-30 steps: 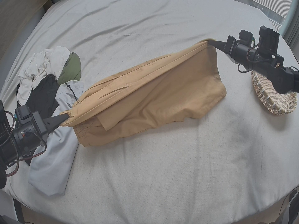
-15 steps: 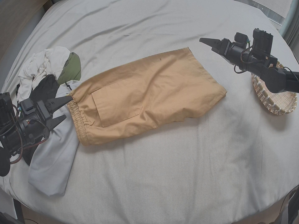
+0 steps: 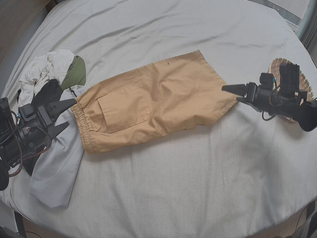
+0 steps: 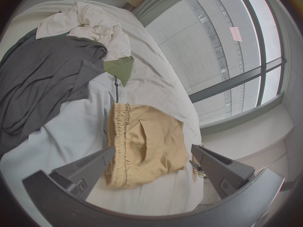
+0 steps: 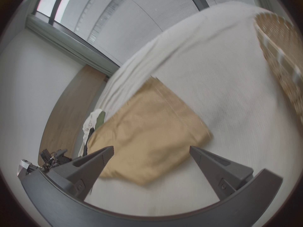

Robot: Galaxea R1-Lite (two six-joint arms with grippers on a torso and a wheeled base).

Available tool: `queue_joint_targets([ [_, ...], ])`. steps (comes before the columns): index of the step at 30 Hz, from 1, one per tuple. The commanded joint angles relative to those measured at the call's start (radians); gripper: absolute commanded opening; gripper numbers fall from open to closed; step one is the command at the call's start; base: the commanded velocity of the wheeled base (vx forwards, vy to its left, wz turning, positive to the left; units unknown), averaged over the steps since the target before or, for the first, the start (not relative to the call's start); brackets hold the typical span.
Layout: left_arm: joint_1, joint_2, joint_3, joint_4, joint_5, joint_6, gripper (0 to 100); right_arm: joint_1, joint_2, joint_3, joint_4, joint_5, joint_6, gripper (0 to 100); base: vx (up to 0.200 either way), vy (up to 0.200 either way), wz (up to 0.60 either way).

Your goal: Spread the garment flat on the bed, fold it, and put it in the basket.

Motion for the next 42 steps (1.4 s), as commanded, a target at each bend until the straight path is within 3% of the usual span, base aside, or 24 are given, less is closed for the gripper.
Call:
queue_joint_targets([
  [1, -0.033, -0.078, 0.033, 0.002, 0.004, -0.003, 100, 0.004, -0.094, 0.141, 0.004, 0.001, 0.028, 100, 0.000, 0.000, 0.00],
  [6, -0.039, -0.078, 0.049, -0.001, 0.004, -0.003, 100, 0.006, -0.041, 0.141, -0.021, 0.001, 0.062, 100, 0.000, 0.000, 0.00],
  [12, -0.041, -0.080, 0.047, -0.003, 0.006, -0.003, 100, 0.015, 0.068, 0.137, -0.182, -0.010, 0.120, 100, 0.000, 0.000, 0.00],
  [17, -0.039, -0.094, 0.047, 0.000, 0.007, -0.003, 100, 0.075, 0.148, 0.105, -0.279, -0.058, 0.201, 100, 0.000, 0.000, 0.00],
  [22, -0.039, -0.094, 0.047, 0.000, 0.009, -0.003, 100, 0.109, 0.225, 0.045, -0.341, -0.102, 0.220, 100, 0.000, 0.000, 0.00],
  [28, -0.039, -0.092, 0.055, -0.001, 0.009, -0.003, 100, 0.107, 0.295, 0.028, -0.559, -0.121, 0.277, 100, 0.000, 0.000, 0.00],
  [33, -0.041, -0.092, 0.055, -0.001, 0.009, -0.003, 100, 0.109, 0.303, 0.031, -0.599, -0.153, 0.303, 100, 0.000, 0.000, 0.00],
  [34, -0.041, -0.092, 0.055, -0.001, 0.007, -0.003, 100, 0.109, 0.303, 0.031, -0.599, -0.153, 0.303, 0, 0.000, 0.000, 0.00],
  [42, -0.038, -0.087, 0.090, -0.001, 0.007, -0.002, 100, 0.098, 0.268, 0.063, -0.602, -0.187, 0.306, 0, 0.000, 0.000, 0.00],
])
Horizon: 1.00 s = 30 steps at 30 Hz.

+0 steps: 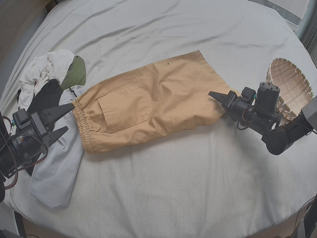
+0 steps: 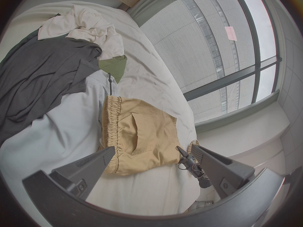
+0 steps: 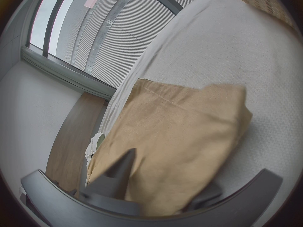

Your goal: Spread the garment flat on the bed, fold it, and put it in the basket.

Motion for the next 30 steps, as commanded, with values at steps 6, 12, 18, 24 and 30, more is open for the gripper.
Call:
queue_joint_targets([
  [6, -0.037, 0.012, 0.103, 0.001, -0.008, 0.001, 100, -0.006, -0.158, 0.111, -0.002, -0.033, -0.016, 0, 0.000, 0.000, 0.00],
  [12, -0.054, 0.021, 0.120, 0.001, -0.011, 0.003, 100, -0.026, -0.244, 0.188, 0.011, -0.037, -0.069, 0, 0.000, 0.000, 0.00],
  [18, -0.073, 0.062, 0.114, -0.006, -0.006, 0.006, 100, -0.086, -0.373, 0.330, 0.083, -0.039, -0.148, 0, 0.000, 0.000, 0.00],
  [24, -0.114, 0.104, 0.099, -0.014, 0.000, 0.014, 100, -0.158, -0.478, 0.424, 0.152, -0.039, -0.177, 0, 0.000, 0.000, 0.00],
  [30, -0.171, 0.171, 0.079, -0.068, 0.004, 0.012, 100, -0.256, -0.540, 0.516, 0.219, -0.030, -0.232, 0, 0.000, 0.000, 0.00],
])
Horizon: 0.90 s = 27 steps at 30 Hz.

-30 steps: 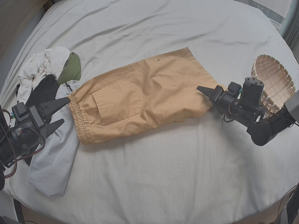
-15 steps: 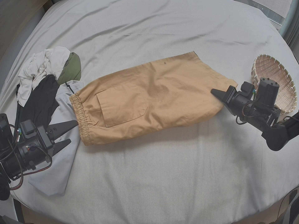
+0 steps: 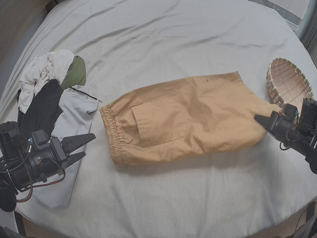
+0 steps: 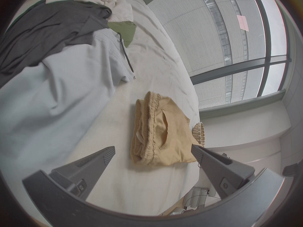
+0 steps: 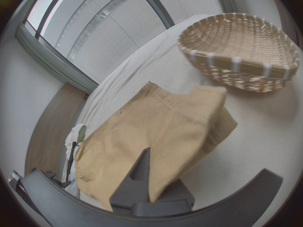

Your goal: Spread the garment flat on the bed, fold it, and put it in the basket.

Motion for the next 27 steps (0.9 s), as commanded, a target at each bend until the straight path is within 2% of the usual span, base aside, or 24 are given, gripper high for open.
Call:
queue_joint_targets([
  [1, -0.045, 0.070, -0.013, -0.027, 0.002, 0.000, 100, -0.057, -0.075, 0.063, 0.018, 0.008, -0.022, 0, 0.000, 0.000, 0.00],
  [3, -0.056, 0.096, -0.016, -0.047, 0.004, 0.001, 100, -0.062, -0.075, 0.078, 0.015, 0.012, -0.025, 0, 0.000, 0.000, 0.00],
  [4, -0.056, 0.098, -0.016, -0.047, 0.004, 0.001, 100, -0.061, -0.075, 0.080, 0.015, 0.014, -0.025, 100, 0.000, 0.000, 0.00],
  [9, -0.059, 0.144, -0.035, -0.075, 0.006, 0.001, 100, -0.054, -0.083, 0.078, 0.020, 0.008, -0.025, 100, 0.000, 0.000, 0.00],
  [14, -0.093, 0.205, -0.041, -0.093, 0.075, 0.004, 100, -0.050, -0.172, 0.135, 0.026, 0.006, -0.027, 100, 0.000, 0.000, 0.00],
  [19, -0.103, 0.309, -0.049, -0.213, 0.073, -0.003, 100, -0.065, -0.302, 0.201, 0.063, 0.006, -0.028, 100, 0.000, 0.000, 0.00],
  [24, -0.134, 0.414, -0.078, -0.331, 0.079, -0.002, 100, -0.064, -0.387, 0.201, 0.161, 0.004, -0.030, 100, 0.000, 0.000, 0.00],
  [27, -0.156, 0.473, -0.096, -0.372, 0.084, -0.002, 100, -0.064, -0.413, 0.206, 0.170, 0.006, -0.028, 100, 0.000, 0.000, 0.00],
])
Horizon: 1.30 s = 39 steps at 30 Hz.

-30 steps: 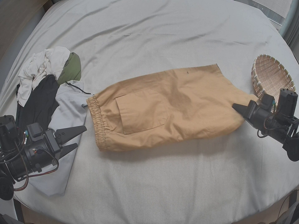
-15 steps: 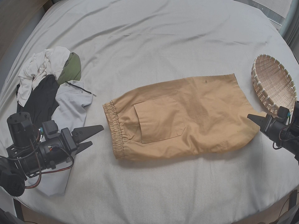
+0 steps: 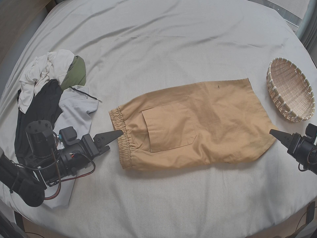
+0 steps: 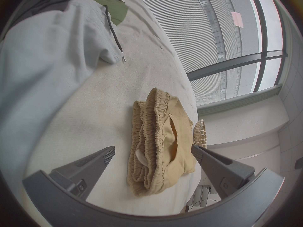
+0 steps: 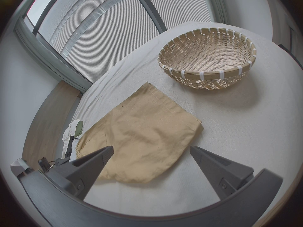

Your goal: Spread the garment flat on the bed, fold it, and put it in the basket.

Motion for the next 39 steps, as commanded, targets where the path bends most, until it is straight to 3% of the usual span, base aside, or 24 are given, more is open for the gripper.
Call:
queue_joint_targets([
  [1, -0.037, 0.142, -0.035, -0.051, 0.005, -0.002, 100, 0.000, -0.100, 0.010, 0.023, 0.001, 0.001, 100, 0.000, 0.000, 0.00],
  [12, -0.078, 0.173, -0.135, -0.082, 0.012, -0.025, 100, 0.008, -0.131, 0.041, 0.026, 0.007, 0.002, 100, 0.000, 0.000, 0.00],
  [17, -0.084, 0.173, -0.143, -0.086, 0.009, -0.027, 100, 0.011, -0.132, 0.041, 0.026, 0.007, 0.002, 100, 0.000, 0.000, 0.00],
  [22, -0.112, 0.178, -0.144, -0.146, 0.009, -0.108, 100, 0.008, -0.132, 0.041, 0.024, 0.007, 0.002, 100, 0.000, 0.000, 0.00],
  [30, -0.123, 0.188, -0.157, -0.148, 0.012, -0.109, 100, 0.005, -0.137, 0.041, 0.024, 0.007, 0.002, 100, 0.000, 0.000, 0.00],
  [31, -0.121, 0.190, -0.155, -0.148, 0.012, -0.111, 0, 0.005, -0.137, 0.041, 0.024, 0.007, 0.004, 100, 0.000, 0.000, 0.00],
  [39, -0.110, 0.116, -0.085, -0.132, 0.012, -0.111, 0, 0.009, -0.134, 0.042, 0.024, 0.009, 0.004, 100, 0.000, 0.000, 0.00],
])
